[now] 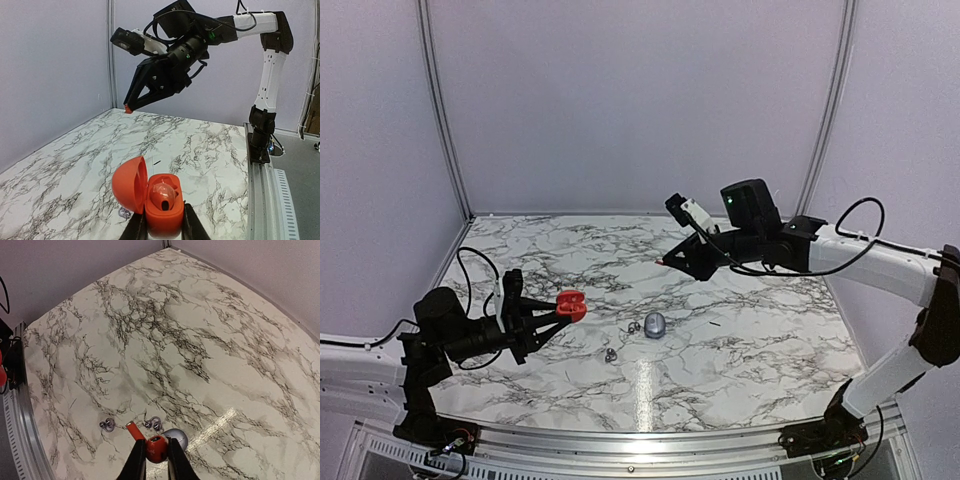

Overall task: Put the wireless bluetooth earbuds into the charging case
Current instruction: Pick up the right earbud from the center of the board, then place the right earbud at the center of the board.

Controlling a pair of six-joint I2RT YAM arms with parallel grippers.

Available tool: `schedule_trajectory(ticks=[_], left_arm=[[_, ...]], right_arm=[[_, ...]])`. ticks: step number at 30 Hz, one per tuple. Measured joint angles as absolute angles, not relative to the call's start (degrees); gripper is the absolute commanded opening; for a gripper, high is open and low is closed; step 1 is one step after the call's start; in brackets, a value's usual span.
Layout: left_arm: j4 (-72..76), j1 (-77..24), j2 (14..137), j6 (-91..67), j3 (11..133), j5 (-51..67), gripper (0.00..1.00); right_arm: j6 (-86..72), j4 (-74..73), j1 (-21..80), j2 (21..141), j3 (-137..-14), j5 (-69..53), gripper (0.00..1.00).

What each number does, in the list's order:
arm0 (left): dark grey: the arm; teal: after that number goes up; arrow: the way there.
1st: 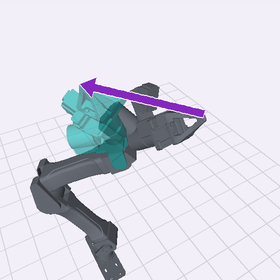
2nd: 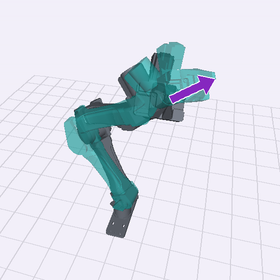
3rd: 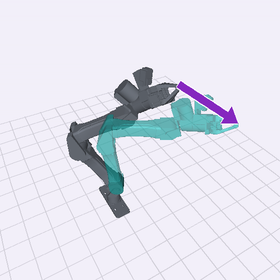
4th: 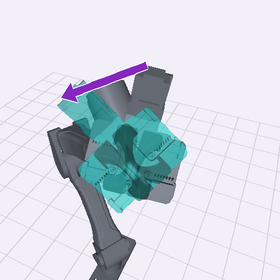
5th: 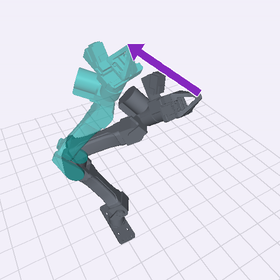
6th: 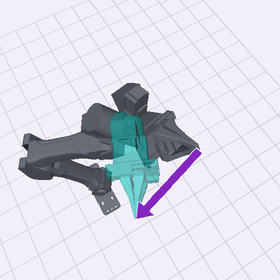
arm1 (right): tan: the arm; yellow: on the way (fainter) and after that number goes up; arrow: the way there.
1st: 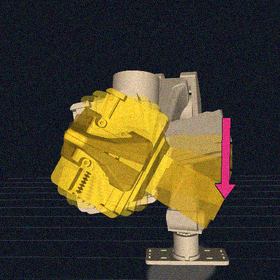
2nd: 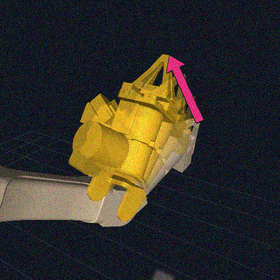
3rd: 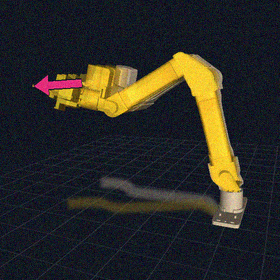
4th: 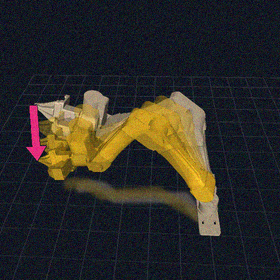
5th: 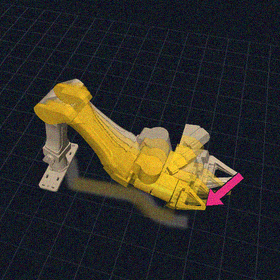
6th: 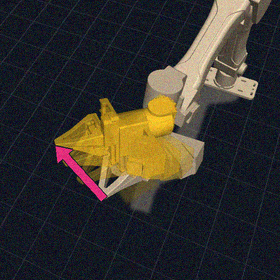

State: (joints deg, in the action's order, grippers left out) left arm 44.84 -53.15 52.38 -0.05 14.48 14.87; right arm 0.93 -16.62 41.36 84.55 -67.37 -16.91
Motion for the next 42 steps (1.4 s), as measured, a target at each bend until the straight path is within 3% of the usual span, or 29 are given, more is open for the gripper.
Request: schedule_trajectory(ticks=[5,15,28,34,42], left_arm=[[42.22,-53.17,50.19,1.45,14.24,12.73,0.0],[41.21,-53.17,50.22,-2.76,14.22,8.47,0.0],[41.19,-53.17,48.69,-4.93,12.88,6.87,0.0],[41.19,-53.19,48.69,-4.97,12.88,6.74,0.0],[41.19,-53.19,48.69,-5.02,12.88,6.37,0.0]], right_arm=[[0.4,-19.38,44.05,82.65,-66.41,-17.43,0.1],[-9.91,-15.29,54.76,84.49,-49.19,-14.52,0.1],[-17.43,-7.73,60.16,97.17,-48.58,-5.08,0.13],[-19.11,-6.96,60.16,99.24,-50.59,-2.22,0.35],[-15.88,-9.3,60.16,99.22,-53.74,-2.26,0.53]])
